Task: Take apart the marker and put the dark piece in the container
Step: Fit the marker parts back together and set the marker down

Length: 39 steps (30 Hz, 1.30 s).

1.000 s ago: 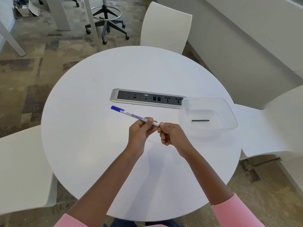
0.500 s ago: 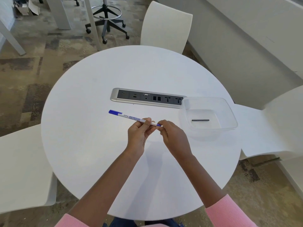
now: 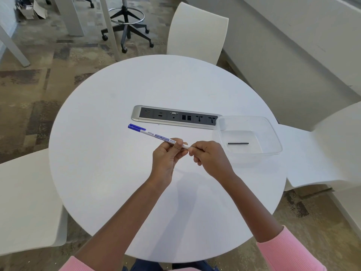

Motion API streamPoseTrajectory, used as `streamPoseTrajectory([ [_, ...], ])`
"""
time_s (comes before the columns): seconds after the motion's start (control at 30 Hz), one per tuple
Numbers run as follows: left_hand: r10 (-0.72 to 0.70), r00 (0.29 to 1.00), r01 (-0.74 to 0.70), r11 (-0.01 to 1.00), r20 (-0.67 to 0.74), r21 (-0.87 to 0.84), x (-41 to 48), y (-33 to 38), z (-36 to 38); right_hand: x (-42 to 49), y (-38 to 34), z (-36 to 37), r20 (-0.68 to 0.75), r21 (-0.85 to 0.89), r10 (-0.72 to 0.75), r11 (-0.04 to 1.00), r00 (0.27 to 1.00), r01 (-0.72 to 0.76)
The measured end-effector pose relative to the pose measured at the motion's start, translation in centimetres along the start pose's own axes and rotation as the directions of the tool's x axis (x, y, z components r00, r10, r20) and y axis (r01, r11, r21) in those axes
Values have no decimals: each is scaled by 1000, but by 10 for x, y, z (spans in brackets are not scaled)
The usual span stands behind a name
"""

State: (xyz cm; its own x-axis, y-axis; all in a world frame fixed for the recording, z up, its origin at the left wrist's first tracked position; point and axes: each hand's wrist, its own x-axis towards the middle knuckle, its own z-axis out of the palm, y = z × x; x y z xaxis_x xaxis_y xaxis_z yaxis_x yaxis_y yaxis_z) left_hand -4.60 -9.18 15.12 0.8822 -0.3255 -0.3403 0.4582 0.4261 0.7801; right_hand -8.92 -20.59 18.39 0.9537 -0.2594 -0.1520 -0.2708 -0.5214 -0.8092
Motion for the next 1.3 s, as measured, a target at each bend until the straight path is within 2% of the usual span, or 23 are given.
streamPoseTrajectory([
  [0.2,16,999,-18,999,50,39,1,2,0,8,0,-11,172,231,118,960,978,-156],
  [0.33,24,999,-24,1000,44,14,3,9,2,6,0,-7,144,319,105,936,984,-146],
  [0.43,-4,1000,3,1000,-26,-30,4,9,3,2,1,-1,21,110,50,993,999,-52],
  [0.53,-32,997,28,997,-65,-71,4,8,2,-4,2,2,-56,-85,-69,994,996,64],
  [0.6,-40,997,34,996,-69,-80,4,7,1,-6,4,5,-78,-202,-153,970,985,135],
  [0.7,-47,997,42,996,-61,-83,3,4,1,-5,8,10,-129,-410,-316,880,940,240],
  [0.8,-62,997,58,993,-35,-100,1,2,1,-4,11,10,-126,-453,-385,842,914,292],
  [0.93,-69,998,68,993,-7,-95,-1,0,1,-5,8,5,-120,-305,-306,917,944,258],
  [1.07,-36,999,37,998,20,-43,-3,-3,2,-4,6,0,-60,-30,-73,997,996,71],
  [1.17,-19,999,20,1000,44,-8,-3,-4,2,1,8,-5,55,191,44,980,998,-54],
  [1.23,-15,999,15,1000,50,-6,-3,-3,2,3,7,-6,121,249,54,965,991,-83],
  [1.3,-15,999,15,1000,34,-21,-1,0,1,3,6,-4,118,274,51,958,992,-81],
])
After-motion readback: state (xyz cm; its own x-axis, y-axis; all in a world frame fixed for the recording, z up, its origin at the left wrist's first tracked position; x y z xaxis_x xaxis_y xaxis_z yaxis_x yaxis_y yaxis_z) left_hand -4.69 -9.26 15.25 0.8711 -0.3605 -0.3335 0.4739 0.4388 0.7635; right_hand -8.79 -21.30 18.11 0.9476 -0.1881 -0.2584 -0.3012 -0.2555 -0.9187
